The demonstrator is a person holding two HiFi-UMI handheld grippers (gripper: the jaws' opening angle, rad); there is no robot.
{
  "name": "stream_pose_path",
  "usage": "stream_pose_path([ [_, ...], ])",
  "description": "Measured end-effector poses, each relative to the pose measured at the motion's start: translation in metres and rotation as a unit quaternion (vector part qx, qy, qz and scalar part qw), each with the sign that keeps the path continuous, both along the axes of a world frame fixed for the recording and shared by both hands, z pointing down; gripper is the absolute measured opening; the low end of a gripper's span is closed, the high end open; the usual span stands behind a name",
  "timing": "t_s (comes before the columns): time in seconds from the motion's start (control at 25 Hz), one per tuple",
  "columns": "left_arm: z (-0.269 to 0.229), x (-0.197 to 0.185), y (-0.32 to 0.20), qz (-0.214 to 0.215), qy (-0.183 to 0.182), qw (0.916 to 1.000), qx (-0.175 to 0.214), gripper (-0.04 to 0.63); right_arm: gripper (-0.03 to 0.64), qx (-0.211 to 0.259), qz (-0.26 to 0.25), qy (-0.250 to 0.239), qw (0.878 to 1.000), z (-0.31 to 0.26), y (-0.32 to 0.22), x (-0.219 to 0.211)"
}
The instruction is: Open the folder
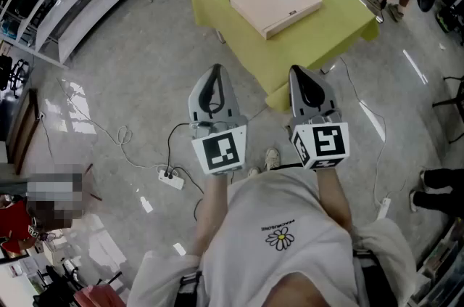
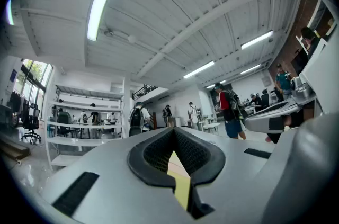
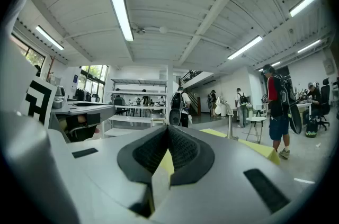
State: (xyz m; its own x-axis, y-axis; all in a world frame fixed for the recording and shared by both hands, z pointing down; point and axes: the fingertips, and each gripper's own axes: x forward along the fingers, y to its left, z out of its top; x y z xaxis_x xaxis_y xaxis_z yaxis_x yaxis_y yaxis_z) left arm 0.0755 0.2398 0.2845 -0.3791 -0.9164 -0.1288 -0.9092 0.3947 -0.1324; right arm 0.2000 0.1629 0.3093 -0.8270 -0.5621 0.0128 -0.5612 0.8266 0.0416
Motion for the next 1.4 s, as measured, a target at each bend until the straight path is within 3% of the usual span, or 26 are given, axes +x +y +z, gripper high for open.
stream_pose_path([
  [0.4,0.008,-0.006,-0.02,-0.012,0.01,0.9999,0.002,0.014,0.012,-0.008,-0.015,-0.001,1.0,0.01,-0.028,-0.001],
  [0.84,0.012,-0.011,-0.033,-0.047,0.017,0.9987,0.01,0.014,0.012,-0.039,-0.036,-0.04,0.998,0.016,-0.055,-0.003],
  [1.16,0.023,-0.038,-0.044,-0.058,0.001,0.9982,0.015,0.014,0.012,-0.048,-0.046,-0.041,0.997,0.027,-0.076,-0.027],
  [1.28,0.026,-0.056,-0.056,-0.053,0.002,0.9984,0.021,0.014,0.012,-0.037,-0.042,-0.035,0.998,0.029,-0.087,-0.044],
  [1.4,0.019,-0.082,-0.081,-0.04,0.007,0.9987,0.031,0.014,0.012,0.006,-0.028,-0.012,1.0,0.019,-0.105,-0.065],
])
